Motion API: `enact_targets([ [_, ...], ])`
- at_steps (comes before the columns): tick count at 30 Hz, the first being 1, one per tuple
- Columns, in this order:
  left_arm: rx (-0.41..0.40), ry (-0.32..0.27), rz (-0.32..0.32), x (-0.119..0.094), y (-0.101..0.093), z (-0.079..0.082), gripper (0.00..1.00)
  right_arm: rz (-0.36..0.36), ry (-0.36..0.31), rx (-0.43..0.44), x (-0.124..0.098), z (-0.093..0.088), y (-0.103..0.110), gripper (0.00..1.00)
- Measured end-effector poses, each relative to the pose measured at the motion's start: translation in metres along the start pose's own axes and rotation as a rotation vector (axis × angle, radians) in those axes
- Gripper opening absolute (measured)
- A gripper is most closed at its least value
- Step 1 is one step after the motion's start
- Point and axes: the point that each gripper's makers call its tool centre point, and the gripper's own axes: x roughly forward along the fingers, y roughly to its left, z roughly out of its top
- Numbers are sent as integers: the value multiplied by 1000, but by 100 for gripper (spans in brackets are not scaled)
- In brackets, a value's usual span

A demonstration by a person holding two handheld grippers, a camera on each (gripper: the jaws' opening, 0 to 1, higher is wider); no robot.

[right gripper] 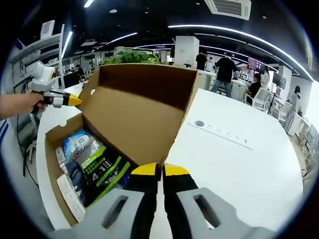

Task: Operate the shoe box by opening the lid, removing the specified soft item, and placing it in the target area until the item is outside and the box remains undamaged.

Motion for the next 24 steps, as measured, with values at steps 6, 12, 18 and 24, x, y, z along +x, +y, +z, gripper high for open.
enact_targets([
  [6,-12,8,-5,7,2,1,0,-1,2,5,2,1,-2,1],
  [12,-29,13,-6,13,4,-1,0,-2,7,9,6,1,-3,1],
  [18,-36,22,-5,18,6,-2,0,-2,11,12,9,0,-5,2],
  [24,-40,36,-3,24,7,-5,1,-5,14,8,12,0,-8,2],
])
